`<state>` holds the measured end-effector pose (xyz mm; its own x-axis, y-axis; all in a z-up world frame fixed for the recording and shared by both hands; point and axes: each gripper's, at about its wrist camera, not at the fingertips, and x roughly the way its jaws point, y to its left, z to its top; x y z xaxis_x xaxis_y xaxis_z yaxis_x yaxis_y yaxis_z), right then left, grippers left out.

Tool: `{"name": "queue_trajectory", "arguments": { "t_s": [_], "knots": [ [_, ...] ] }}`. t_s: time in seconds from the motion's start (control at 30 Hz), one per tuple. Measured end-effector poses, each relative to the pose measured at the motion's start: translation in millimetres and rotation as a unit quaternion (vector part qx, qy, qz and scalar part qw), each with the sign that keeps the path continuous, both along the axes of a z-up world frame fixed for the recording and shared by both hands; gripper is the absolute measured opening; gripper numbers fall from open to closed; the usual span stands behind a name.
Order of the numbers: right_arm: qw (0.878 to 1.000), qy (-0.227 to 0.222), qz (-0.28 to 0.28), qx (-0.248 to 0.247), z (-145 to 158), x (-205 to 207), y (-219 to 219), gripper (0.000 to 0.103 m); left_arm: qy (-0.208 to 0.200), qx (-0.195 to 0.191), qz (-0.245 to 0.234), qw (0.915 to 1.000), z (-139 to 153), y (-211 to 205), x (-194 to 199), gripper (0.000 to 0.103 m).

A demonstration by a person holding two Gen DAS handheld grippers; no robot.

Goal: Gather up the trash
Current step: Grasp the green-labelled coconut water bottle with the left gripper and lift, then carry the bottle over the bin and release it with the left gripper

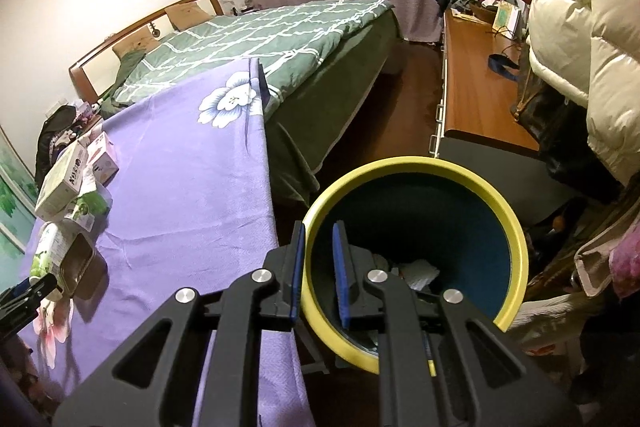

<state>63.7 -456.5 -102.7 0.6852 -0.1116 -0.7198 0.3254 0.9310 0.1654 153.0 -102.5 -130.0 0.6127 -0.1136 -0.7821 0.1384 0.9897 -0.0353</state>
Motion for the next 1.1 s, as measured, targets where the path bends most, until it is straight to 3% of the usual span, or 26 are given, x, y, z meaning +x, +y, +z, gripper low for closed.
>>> {"name": "queue_trajectory", "arguments": {
  "t_s": [0.2, 0.33, 0.57, 0.67, 1.1],
  "knots": [
    [1.0, 0.0, 0.008, 0.005, -2.0, 0.9, 2.8, 0.014, 0.008, -0.005, -0.003, 1.0, -8.9, -0.6, 6.3, 0.056],
    [1.0, -0.003, 0.012, 0.004, 0.0, 0.3, 4.9, 0.014, -0.019, 0.004, 0.002, 0.9998, 1.3, 5.7, 1.5, 0.054],
    [1.0, -0.014, 0.015, 0.003, 6.7, -3.7, 8.3, 0.014, -0.101, 0.019, 0.019, 0.9945, 50.5, 25.8, -11.8, 0.053],
    [1.0, -0.016, 0.017, 0.003, 8.1, -4.4, 8.8, 0.014, -0.118, 0.015, 0.025, 0.9926, 66.2, 31.2, -13.6, 0.052],
    [1.0, -0.015, 0.013, 0.007, 8.4, -5.0, 2.0, 0.014, -0.122, 0.016, 0.023, 0.9921, 79.7, 28.0, 18.6, 0.052]
  ]
}}
